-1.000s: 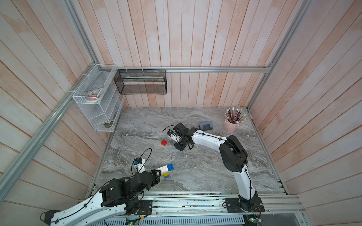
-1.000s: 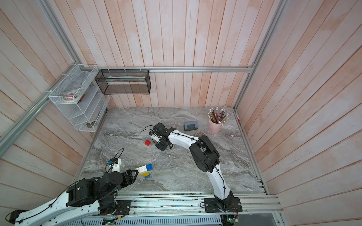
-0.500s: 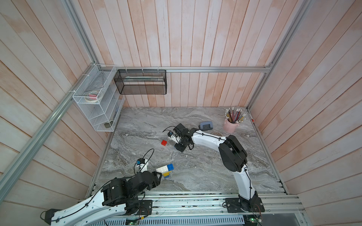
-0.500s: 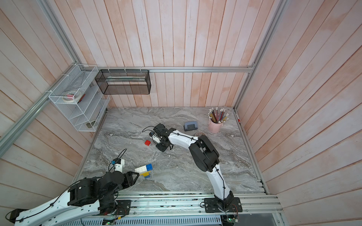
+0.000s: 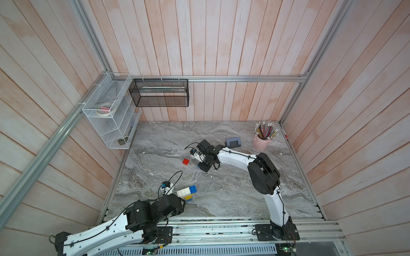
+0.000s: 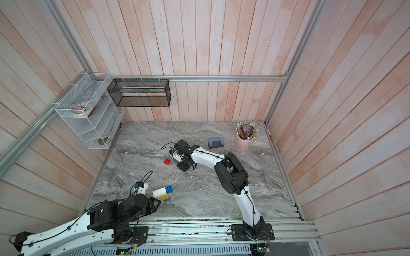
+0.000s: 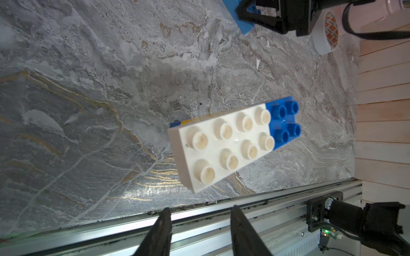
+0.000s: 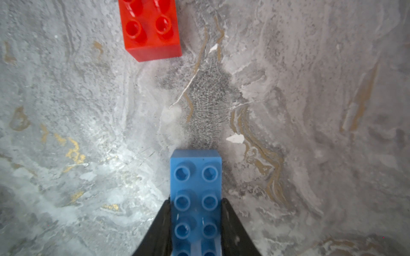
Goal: Assemble a spoon with lego
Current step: Pick up the lego brick from the center of the board.
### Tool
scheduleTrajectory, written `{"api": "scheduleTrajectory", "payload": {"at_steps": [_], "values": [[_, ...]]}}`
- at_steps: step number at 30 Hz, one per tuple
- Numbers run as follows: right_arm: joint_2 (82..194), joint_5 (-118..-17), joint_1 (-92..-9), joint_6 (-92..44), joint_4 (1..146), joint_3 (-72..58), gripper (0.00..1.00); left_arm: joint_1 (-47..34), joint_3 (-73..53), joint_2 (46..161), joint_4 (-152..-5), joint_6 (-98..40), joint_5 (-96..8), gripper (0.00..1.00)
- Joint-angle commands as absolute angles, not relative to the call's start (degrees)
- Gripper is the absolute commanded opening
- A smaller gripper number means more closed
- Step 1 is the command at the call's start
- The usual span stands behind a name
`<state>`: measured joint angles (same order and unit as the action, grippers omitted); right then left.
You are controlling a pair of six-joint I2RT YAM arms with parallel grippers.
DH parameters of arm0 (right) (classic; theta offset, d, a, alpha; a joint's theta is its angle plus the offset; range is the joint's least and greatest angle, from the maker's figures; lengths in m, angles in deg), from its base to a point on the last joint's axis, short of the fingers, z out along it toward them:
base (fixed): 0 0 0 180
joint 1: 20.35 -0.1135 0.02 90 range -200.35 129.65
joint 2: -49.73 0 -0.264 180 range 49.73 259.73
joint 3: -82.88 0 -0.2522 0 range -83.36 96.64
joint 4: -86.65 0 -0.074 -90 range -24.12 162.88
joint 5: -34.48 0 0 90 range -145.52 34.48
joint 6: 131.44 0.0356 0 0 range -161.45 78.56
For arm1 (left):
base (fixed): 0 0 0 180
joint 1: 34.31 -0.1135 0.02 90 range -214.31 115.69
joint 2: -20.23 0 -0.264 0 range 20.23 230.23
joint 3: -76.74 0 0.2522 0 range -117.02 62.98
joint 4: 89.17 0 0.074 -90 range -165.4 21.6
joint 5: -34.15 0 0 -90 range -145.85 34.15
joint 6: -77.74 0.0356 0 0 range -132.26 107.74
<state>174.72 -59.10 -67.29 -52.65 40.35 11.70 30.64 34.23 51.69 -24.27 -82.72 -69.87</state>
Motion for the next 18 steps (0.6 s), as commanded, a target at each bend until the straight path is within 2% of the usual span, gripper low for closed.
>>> {"api": "scheduleTrajectory", "payload": {"at_steps": [1,10,18], "values": [[175.53,-59.47,-67.01,-52.47,39.71,9.84,0.30,30.82,35.21,53.05,-28.48,-81.60,-70.29,0.44],[173.80,-60.26,-67.10,-51.76,40.36,7.41,0.28,30.82,34.52,60.02,-27.27,-83.35,-77.34,0.41],[171.61,-60.18,-67.22,-50.90,41.15,3.87,0.25,28.77,34.64,60.11,-28.16,-81.57,-80.41,0.41]]}}
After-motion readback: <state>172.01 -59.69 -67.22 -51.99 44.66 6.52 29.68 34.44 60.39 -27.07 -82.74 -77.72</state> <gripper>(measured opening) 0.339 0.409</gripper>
